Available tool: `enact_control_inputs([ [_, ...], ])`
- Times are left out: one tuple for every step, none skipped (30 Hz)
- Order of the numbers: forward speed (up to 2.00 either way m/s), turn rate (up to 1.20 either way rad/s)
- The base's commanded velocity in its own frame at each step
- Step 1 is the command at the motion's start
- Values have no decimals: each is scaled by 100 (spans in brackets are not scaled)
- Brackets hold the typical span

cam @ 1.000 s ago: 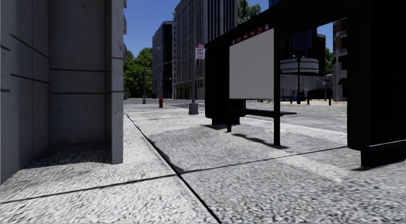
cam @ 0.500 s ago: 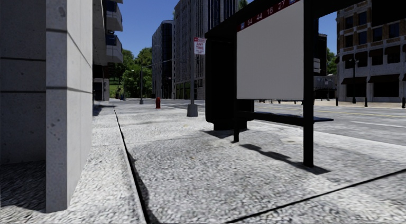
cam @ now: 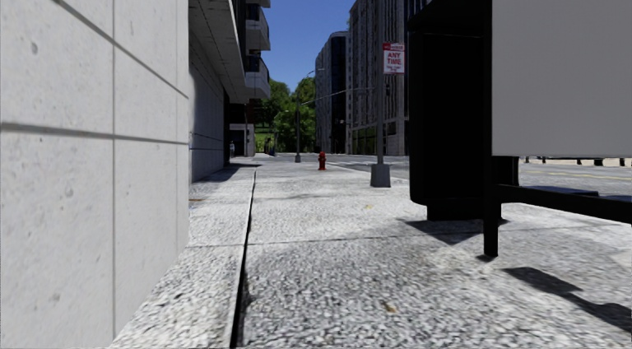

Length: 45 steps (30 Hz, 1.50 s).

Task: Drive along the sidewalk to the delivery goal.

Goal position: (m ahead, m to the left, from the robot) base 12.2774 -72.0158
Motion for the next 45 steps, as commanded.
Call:
enact_control_inputs([
  [200,76],
  [200,25],
  [200,6],
  [200,0],
  [200,0],
  [200,0],
  [200,0],
  [200,0],
  [200,0],
  [200,0],
  [200,0],
  [200,0],
  [200,-79],
  [200,-120],
  [200,-120],
  [200,-120],
  [200,-120],
  [200,-120],
  [200,-120],
  [200,-118],
  [200,0],
  [200,0],
  [200,0],
  [200,0],
  [200,0],
  [200,0],
  [200,0],
  [200,0],
  [200,0],
  [200,0],
  [200,0],
  [200,0],
  [200,0],
  [200,0],
  [200,0],
  [200,0],
  [200,0],
  [200,0],
  [200,0],
  [200,0],
  [200,0],
  [200,0],
  [200,0],
  [200,0],
  [200,0],
])
